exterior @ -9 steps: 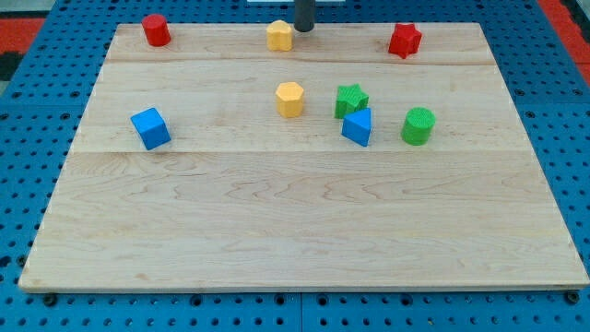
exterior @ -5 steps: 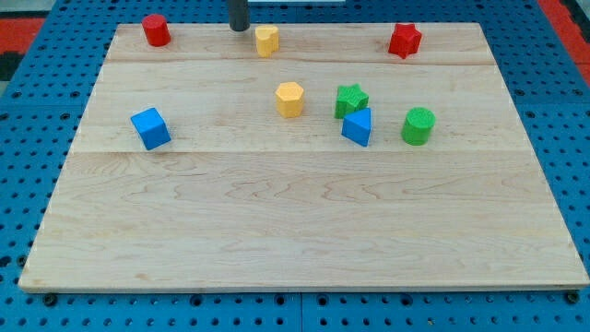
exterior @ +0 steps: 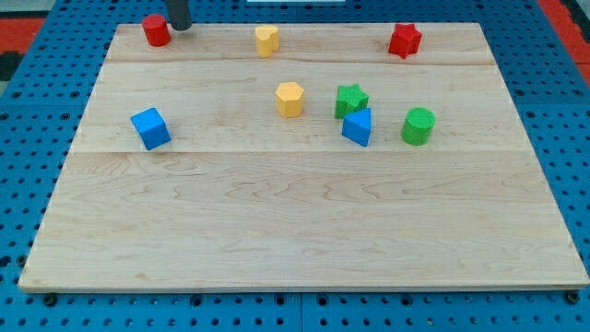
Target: Move the red circle diagonally bottom left to the yellow heart
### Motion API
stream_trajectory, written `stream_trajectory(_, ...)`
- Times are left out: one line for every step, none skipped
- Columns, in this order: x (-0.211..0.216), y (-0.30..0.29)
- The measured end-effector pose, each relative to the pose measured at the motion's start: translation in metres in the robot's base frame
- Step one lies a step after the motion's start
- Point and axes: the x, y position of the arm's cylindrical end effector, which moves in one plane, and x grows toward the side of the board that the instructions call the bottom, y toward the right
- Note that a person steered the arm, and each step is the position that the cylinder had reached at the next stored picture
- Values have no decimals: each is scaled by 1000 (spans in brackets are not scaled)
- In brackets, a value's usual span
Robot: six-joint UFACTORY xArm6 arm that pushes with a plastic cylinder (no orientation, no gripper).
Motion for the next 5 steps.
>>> stream_trajectory(0, 1)
stream_trajectory(26, -18)
stream_trajectory(106, 0)
stream_trajectory(119, -119)
stream_trajectory(108, -126)
